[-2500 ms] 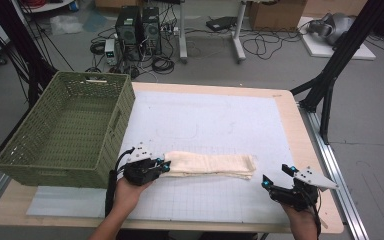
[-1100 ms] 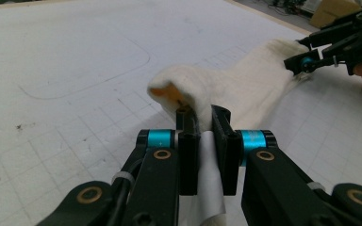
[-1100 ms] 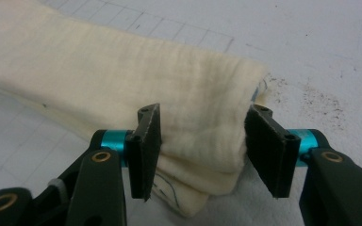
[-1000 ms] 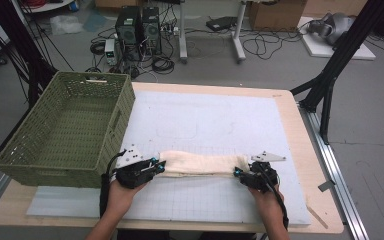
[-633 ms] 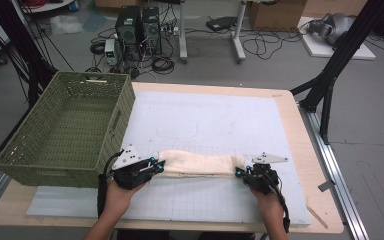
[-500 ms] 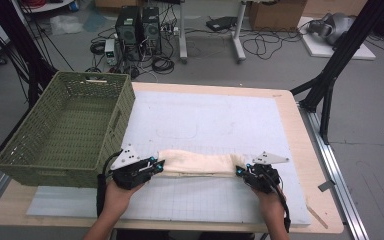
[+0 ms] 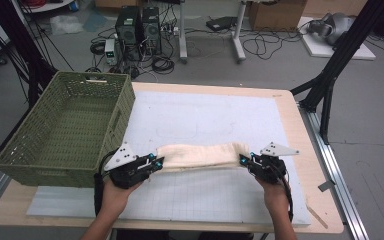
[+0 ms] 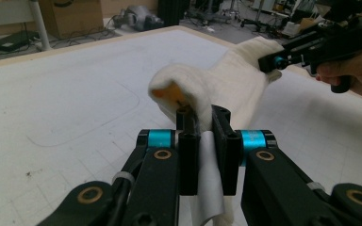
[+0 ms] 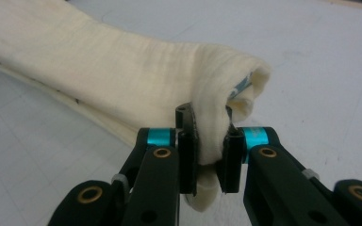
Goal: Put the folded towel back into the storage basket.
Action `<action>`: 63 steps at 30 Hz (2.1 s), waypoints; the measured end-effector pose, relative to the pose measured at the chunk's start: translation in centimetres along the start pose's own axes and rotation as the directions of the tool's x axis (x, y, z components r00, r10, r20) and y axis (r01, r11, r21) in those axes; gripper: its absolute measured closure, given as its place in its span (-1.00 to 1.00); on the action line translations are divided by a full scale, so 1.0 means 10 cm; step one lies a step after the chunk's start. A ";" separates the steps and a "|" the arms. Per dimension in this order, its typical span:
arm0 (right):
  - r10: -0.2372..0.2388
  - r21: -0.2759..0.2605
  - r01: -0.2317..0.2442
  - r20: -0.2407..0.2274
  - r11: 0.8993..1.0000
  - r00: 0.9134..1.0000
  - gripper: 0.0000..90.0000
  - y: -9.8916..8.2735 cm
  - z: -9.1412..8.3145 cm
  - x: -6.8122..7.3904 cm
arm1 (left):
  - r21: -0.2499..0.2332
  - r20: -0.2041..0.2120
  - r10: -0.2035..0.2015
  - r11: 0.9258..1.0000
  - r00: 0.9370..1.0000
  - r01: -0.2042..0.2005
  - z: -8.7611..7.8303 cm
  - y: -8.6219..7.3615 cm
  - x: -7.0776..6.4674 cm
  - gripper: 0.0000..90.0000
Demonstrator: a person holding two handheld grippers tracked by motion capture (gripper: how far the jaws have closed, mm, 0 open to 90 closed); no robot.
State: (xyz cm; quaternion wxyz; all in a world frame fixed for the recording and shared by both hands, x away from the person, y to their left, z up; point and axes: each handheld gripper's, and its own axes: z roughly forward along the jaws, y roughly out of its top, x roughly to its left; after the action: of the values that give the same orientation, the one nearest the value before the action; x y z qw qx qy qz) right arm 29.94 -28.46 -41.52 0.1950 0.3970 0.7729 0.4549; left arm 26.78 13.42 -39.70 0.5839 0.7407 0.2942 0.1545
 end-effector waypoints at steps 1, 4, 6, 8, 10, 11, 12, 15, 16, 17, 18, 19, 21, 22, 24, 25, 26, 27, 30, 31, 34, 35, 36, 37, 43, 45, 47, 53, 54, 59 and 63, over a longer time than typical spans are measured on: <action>-0.004 -0.005 0.004 0.003 1.000 1.000 0.80 0.04 0.00 -0.01 | -0.005 -0.002 0.004 1.000 1.000 -0.004 -0.01 0.01 -0.01 0.83; -0.023 -0.007 0.023 0.017 1.000 1.000 0.81 0.18 0.01 -0.03 | -0.024 -0.007 0.017 1.000 1.000 -0.017 -0.04 0.05 -0.04 0.83; -0.041 -0.012 0.042 0.021 0.999 0.999 0.81 0.23 0.02 -0.04 | -0.029 -0.008 0.023 0.999 1.000 -0.023 -0.05 0.07 -0.04 0.83; -0.063 -0.016 0.063 0.026 0.998 0.998 0.81 0.37 0.03 -0.04 | -0.046 -0.015 0.035 0.998 0.999 -0.036 -0.10 0.11 -0.05 0.83; -0.079 -0.019 0.080 0.026 0.997 0.997 0.80 0.46 0.03 -0.04 | -0.052 -0.020 0.034 0.998 0.999 -0.035 -0.11 0.12 -0.05 0.83; -0.086 -0.022 0.086 0.024 0.996 0.996 0.80 0.50 0.04 -0.04 | -0.063 -0.026 0.035 0.997 0.999 -0.037 -0.15 0.14 -0.05 0.84; -0.088 -0.025 0.088 0.023 0.996 0.996 0.80 0.53 0.04 -0.03 | -0.063 -0.026 0.035 0.997 0.999 -0.037 -0.15 0.14 -0.05 0.84; -0.098 -0.033 0.099 0.016 0.995 0.995 0.81 0.63 0.07 -0.02 | -0.077 -0.034 0.037 0.996 0.999 -0.040 -0.20 0.17 -0.04 0.84; -0.100 -0.036 0.100 0.012 0.994 0.995 0.81 0.66 0.09 -0.02 | -0.082 -0.036 0.038 0.996 0.999 -0.041 -0.22 0.18 -0.03 0.84; -0.102 -0.041 0.102 0.007 0.994 0.995 0.81 0.69 0.10 -0.02 | -0.089 -0.037 0.036 0.995 0.999 -0.039 -0.23 0.19 -0.03 0.84; -0.103 -0.044 0.103 0.002 0.994 0.995 0.81 0.72 0.12 -0.02 | -0.093 -0.039 0.038 0.995 0.999 -0.041 -0.25 0.20 -0.03 0.84; -0.106 -0.048 0.106 -0.001 0.993 0.994 0.81 0.75 0.14 -0.02 | -0.099 -0.039 0.040 0.994 0.998 -0.044 -0.27 0.21 -0.02 0.84; -0.113 -0.050 0.113 -0.004 0.992 0.994 0.81 0.82 0.17 -0.01 | -0.112 -0.042 0.037 0.993 0.998 -0.041 -0.31 0.23 -0.02 0.84; -0.113 -0.050 0.113 -0.004 0.992 0.994 0.81 0.82 0.17 -0.01 | -0.119 -0.045 0.036 0.992 0.998 -0.041 -0.33 0.25 -0.02 0.84; -0.129 -0.054 0.128 -0.014 0.990 0.992 0.81 0.93 0.25 0.00 | -0.128 -0.047 0.038 0.991 0.998 -0.043 -0.37 0.27 -0.01 0.84; -0.130 -0.053 0.129 -0.016 0.990 0.991 0.81 0.97 0.28 0.00 | -0.139 -0.054 0.041 0.989 0.998 -0.048 -0.40 0.30 -0.01 0.85; -0.130 -0.053 0.129 -0.016 0.990 0.991 0.81 0.97 0.28 0.00 | -0.139 -0.054 0.041 0.989 0.998 -0.048 -0.40 0.30 -0.01 0.85; -0.143 -0.057 0.142 -0.013 0.988 0.990 0.81 1.06 0.34 0.01 | -0.138 -0.057 0.049 0.989 0.997 -0.056 -0.41 0.31 -0.01 0.85; -0.152 -0.068 0.151 -0.011 0.986 0.988 0.81 1.16 0.39 0.02 | -0.142 -0.057 0.040 0.989 0.998 -0.048 -0.43 0.31 0.00 0.85; -0.150 -0.072 0.149 -0.013 0.986 0.989 0.81 1.20 0.41 0.02 | -0.151 -0.052 0.023 0.988 0.998 -0.031 -0.46 0.32 0.00 0.85; -0.159 -0.071 0.158 -0.015 0.985 0.987 0.81 1.30 0.46 0.04 | -0.155 -0.057 0.026 0.987 0.998 -0.035 -0.48 0.33 0.00 0.85; -0.164 -0.074 0.163 -0.015 0.984 0.986 0.81 1.33 0.48 0.05 | -0.159 -0.066 0.030 0.987 0.997 -0.041 -0.51 0.34 0.00 0.85; -0.169 -0.070 0.167 -0.015 0.983 0.986 0.81 1.36 0.50 0.06 | -0.159 -0.066 0.030 0.987 0.997 -0.041 -0.51 0.34 0.00 0.85; -0.174 -0.069 0.172 -0.015 0.983 0.985 0.81 1.40 0.52 0.07 | -0.162 -0.077 0.033 0.986 0.996 -0.045 -0.53 0.34 0.01 0.85; -0.195 -0.077 0.193 -0.019 0.978 0.981 0.81 1.59 0.64 0.14 | -0.184 -0.101 0.025 0.982 0.995 -0.044 -0.63 0.37 0.05 0.85; -0.213 -0.079 0.211 -0.019 0.974 0.977 0.81 1.68 0.70 0.18 | -0.193 -0.117 0.021 0.980 0.993 -0.043 -0.68 0.38 0.08 0.85; -0.236 -0.077 0.234 -0.020 0.969 0.972 0.81 1.84 0.81 0.26 | -0.201 -0.123 0.012 0.979 0.992 -0.037 -0.72 0.37 0.10 0.85; -0.261 -0.087 0.258 -0.025 0.962 0.965 0.81 2.08 1.02 0.40 | -0.201 -0.160 0.009 0.979 0.987 -0.042 -0.81 0.33 0.12 0.85; -0.264 -0.094 0.260 -0.028 0.961 0.964 0.81 2.10 1.05 0.42 | -0.201 -0.170 0.013 0.978 0.985 -0.048 -0.82 0.33 0.11 0.85; -0.288 -0.103 0.282 -0.048 0.954 0.957 0.81 2.22 1.22 0.53 | -0.208 -0.206 0.010 0.977 0.978 -0.054 -0.94 0.32 0.15 0.85; -0.289 -0.108 0.281 -0.068 0.954 0.955 0.81 2.30 1.35 0.61 | -0.220 -0.226 -0.007 0.975 0.974 -0.044 -1.02 0.30 0.20 0.85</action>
State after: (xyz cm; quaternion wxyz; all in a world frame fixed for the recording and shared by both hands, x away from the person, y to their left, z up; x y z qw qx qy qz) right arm 45.22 -9.94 -28.32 0.2453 0.2520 0.8066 0.4751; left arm 23.30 22.12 -34.28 0.6249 0.6507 0.3323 0.2750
